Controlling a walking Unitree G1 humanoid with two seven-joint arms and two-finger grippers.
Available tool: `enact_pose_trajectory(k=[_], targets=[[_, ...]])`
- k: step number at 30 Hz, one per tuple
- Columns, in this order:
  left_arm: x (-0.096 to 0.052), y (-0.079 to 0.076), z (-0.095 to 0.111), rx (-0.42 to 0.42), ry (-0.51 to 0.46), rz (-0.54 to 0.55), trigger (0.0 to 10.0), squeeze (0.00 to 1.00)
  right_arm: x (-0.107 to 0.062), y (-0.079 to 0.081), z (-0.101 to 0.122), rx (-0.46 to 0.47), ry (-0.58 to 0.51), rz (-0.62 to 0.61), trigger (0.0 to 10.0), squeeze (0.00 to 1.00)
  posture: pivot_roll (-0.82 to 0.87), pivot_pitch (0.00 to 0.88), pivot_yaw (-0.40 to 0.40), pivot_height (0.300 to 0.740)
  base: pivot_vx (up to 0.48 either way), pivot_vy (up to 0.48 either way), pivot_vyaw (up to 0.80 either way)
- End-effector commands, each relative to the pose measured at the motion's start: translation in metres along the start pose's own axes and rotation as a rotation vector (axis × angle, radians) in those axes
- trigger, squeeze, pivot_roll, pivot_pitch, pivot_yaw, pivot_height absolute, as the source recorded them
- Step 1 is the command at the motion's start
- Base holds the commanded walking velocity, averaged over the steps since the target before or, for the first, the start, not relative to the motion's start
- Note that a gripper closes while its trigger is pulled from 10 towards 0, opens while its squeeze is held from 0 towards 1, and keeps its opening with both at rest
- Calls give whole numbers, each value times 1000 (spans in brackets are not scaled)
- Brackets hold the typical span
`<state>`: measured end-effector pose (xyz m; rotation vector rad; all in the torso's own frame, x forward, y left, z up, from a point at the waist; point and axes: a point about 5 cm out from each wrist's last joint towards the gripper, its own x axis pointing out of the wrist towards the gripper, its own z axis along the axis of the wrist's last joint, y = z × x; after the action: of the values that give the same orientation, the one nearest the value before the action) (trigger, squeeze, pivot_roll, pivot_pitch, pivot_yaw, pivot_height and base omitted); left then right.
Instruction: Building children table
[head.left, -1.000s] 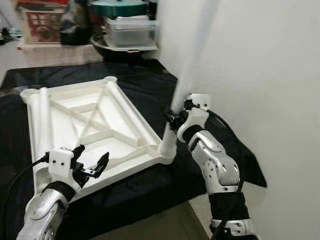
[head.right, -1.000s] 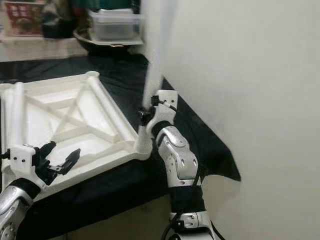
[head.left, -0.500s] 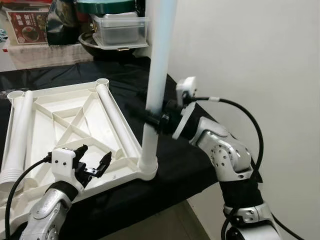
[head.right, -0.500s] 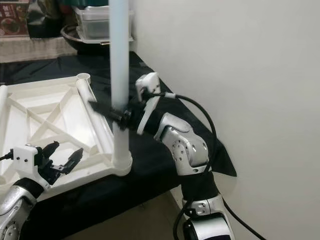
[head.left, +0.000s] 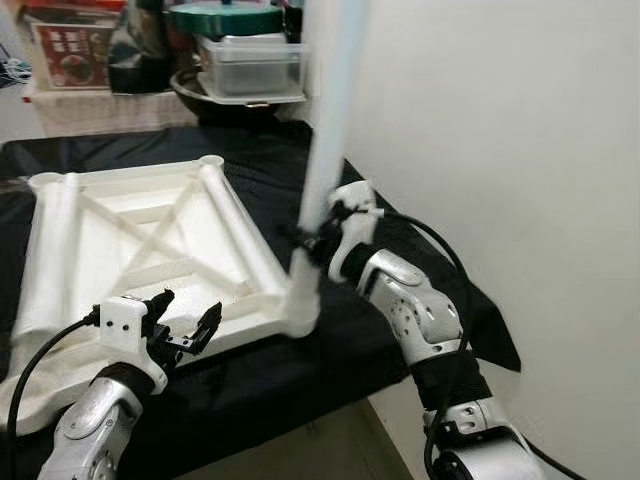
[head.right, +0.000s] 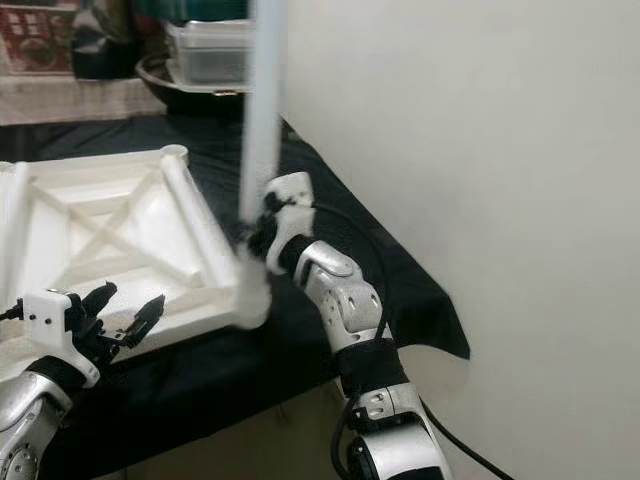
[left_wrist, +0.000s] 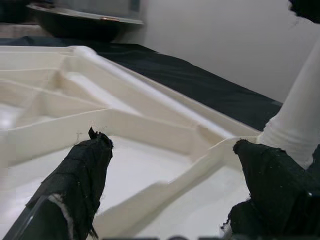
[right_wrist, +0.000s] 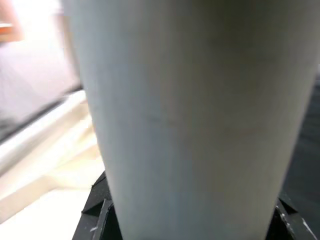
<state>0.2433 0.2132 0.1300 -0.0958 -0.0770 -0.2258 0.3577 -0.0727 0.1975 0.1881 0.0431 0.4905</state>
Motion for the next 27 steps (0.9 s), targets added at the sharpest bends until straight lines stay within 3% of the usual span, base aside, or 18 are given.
enact_pose_trajectory(k=[1, 2, 3, 4, 6, 7, 8, 9, 12, 13, 14, 16, 19, 22, 23, 24, 25, 27], targets=[[-1, -2, -1, -11, -2, -10, 10000, 0, -10, -11, -14, 62, 55, -159, 0, 0, 137, 0, -119, 740, 0, 0, 0], [-1, -2, -1, -11, -2, -10, 10000, 0, -10, -11, -14, 62, 55, -159, 0, 0, 137, 0, -119, 740, 0, 0, 0], [0, -2, 0, -14, -3, -10, 10000, 0, -12, 2, -19, 36, 54, -128, 1490, 0, 136, 0, -112, 740, 0, 0, 0], [0, -2, 0, -15, -3, -10, 10000, 0, -13, 11, -22, 18, 53, -100, 10000, 0, 136, 0, -112, 740, 0, 0, 0], [0, -2, 0, -15, -3, -10, 10000, 0, -13, 11, -22, 18, 53, -100, 10000, 0, 136, 0, -112, 740, 0, 0, 0], [0, -3, -1, -17, -2, -12, 10000, 0, -12, 25, -24, 26, 44, -11, 10000, 0, 147, 0, -111, 740, 0, 0, 0], [0, -3, -1, -17, -2, -12, 10000, 0, -12, 25, -24, 26, 44, -11, 10000, 0, 147, 0, -111, 740, 0, 0, 0], [1, -3, -1, -19, 0, -15, 10000, 0, -9, 36, -19, 41, 5, 109, 10000, 1000, 144, 0, -108, 740, 0, 0, 0], [2, -3, -1, -20, 1, -17, 10000, 0, -8, 42, -14, 56, -26, 186, 10000, 1000, 144, 0, -108, 740, 0, 0, 0], [2, -2, -2, -24, 2, -20, 10000, 0, -13, 54, 5, 71, -81, 493, 10000, 0, 142, 0, -114, 740, 0, 0, 0], [2, -2, -2, -24, 2, -20, 10000, 0, -13, 54, 5, 71, -81, 493, 10000, 0, 142, 0, -114, 740, 0, 0, 0], [3, -2, -2, -27, 0, -20, 10000, 0, -27, 62, 18, 91, -88, 769, 10000, 0, 141, 0, -120, 740, 0, 0, 0], [3, -2, -2, -31, -3, -18, 10000, 0, -38, 65, 17, 33, -51, 901, 10000, 0, 147, 0, -131, 740, 0, 0, 0], [3, -2, -2, -33, -4, -17, 10000, 0, -41, 66, 14, 0, -34, 925, 10000, 0, 147, 0, -131, 740, 0, 0, 0], [3, -2, -2, -34, -5, -16, 10000, 0, -42, 68, 8, -17, -17, 938, 9137, 0, 151, 0, -135, 740, 0, 0, 0], [3, -2, -3, -35, -6, -15, 10000, 0, -41, 70, 3, -13, -7, 922, 3020, 0, 151, 0, -135, 740, 0, 0, 0], [3, -2, -3, -35, -6, -14, 10000, 0, -39, 70, -1, -6, -3, 908, 0, 0, 151, 0, -135, 740, 0, 0, 0], [3, -2, -3, -36, -6, -13, 10000, 0, -31, 66, -7, -11, 15, 811, 0, 0, 160, 0, -137, 740, 0, 0, 0]])
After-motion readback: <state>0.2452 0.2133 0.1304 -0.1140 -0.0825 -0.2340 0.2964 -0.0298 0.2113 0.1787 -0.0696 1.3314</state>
